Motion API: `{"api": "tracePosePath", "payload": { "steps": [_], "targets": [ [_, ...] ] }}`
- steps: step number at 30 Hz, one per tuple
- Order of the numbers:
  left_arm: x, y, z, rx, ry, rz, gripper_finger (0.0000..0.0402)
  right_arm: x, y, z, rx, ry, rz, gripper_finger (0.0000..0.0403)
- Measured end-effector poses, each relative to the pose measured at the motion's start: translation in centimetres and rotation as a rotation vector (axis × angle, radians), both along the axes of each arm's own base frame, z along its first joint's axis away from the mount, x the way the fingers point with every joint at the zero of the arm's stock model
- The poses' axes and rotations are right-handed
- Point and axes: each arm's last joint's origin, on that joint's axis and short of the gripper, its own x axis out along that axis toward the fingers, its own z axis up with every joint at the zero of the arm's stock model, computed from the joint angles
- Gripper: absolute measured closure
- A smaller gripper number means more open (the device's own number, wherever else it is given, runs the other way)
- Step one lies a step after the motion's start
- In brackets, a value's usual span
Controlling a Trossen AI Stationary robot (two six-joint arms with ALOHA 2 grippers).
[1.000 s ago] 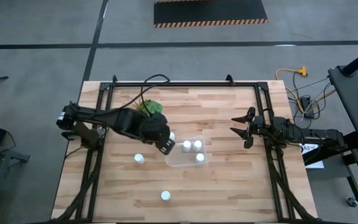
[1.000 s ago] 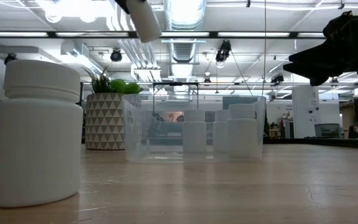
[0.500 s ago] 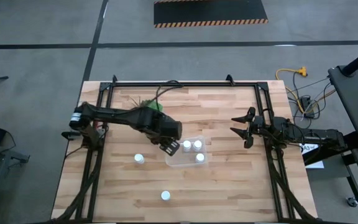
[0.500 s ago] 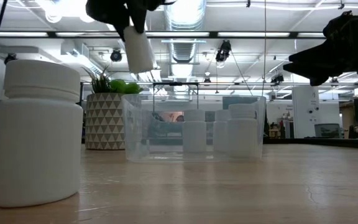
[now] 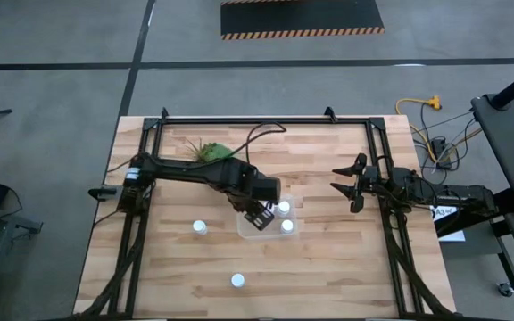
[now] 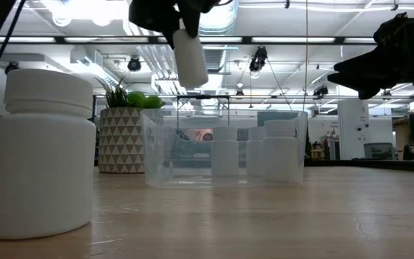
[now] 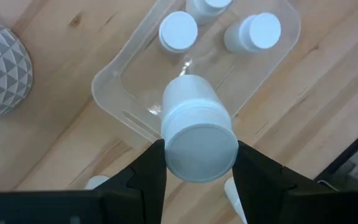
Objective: Pick and place pill bottles into a basket
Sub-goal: Put the white pill bottle into the transparent bin
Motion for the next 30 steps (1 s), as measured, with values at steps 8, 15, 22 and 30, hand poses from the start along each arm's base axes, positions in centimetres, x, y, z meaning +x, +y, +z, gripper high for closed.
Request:
{"api": "tracePosePath", "payload": {
  "steps": [8,15,22,30],
  "targets": [
    [2.0,-0.3,-0.6,-0.014,0.021,-0.048,0.0261,0.0,0.0,0.0,0.0,0.0,0.001,0.0188],
    [2.7,-0.4,-1.3,-0.034,0.035,-0.059,0.0261,0.0,0.0,0.0,0.0,0.0,0.0,0.0188],
    [3.3,-0.5,-2.2,-0.056,0.051,-0.064,0.0261,0.0,0.0,0.0,0.0,0.0,0.001,0.0188],
    [4.4,-0.7,-1.9,-0.092,-0.064,-0.058,0.0261,0.0,0.0,0.0,0.0,0.0,0.0,0.0188]
  ]
}}
